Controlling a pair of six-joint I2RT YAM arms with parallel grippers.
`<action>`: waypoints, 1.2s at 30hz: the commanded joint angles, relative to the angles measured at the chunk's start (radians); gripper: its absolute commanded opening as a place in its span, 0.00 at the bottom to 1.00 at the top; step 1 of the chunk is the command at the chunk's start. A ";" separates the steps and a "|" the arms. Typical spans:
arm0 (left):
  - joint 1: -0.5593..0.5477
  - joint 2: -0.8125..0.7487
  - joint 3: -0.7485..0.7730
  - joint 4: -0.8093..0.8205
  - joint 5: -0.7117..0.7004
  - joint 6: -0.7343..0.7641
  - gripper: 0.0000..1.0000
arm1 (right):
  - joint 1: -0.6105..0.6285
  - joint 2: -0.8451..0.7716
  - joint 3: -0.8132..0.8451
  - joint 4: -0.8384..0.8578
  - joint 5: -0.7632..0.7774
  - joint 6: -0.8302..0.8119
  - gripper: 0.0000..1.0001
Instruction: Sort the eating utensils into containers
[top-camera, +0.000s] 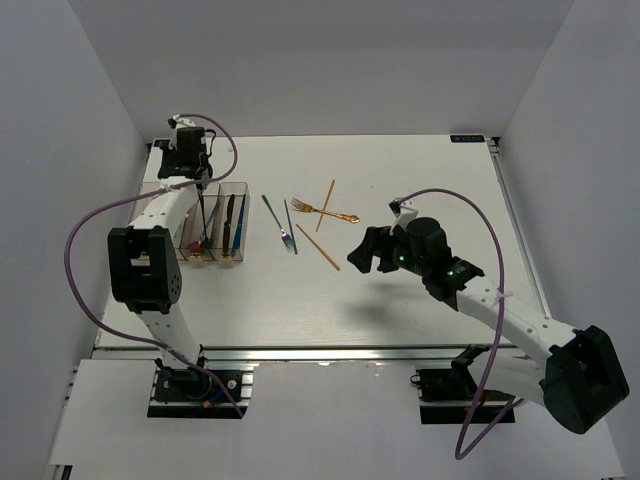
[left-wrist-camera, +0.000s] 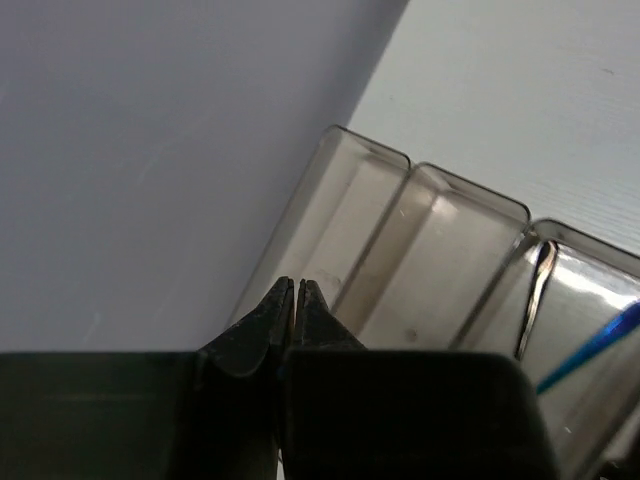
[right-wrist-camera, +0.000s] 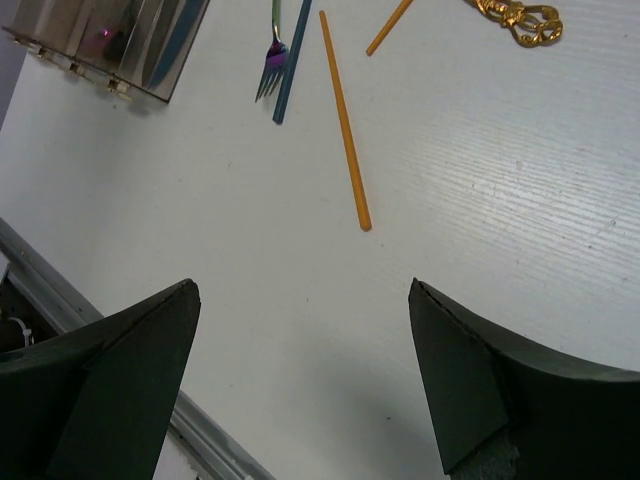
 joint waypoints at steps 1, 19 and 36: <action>0.011 -0.022 0.060 0.204 -0.061 0.216 0.00 | 0.005 -0.067 -0.023 0.026 -0.051 -0.040 0.89; 0.092 0.050 -0.179 0.529 0.030 0.157 0.64 | 0.005 -0.050 -0.009 0.033 -0.046 -0.061 0.89; 0.072 -0.447 0.033 -0.063 0.215 -0.454 0.98 | 0.169 0.630 0.562 -0.356 0.322 -0.265 0.78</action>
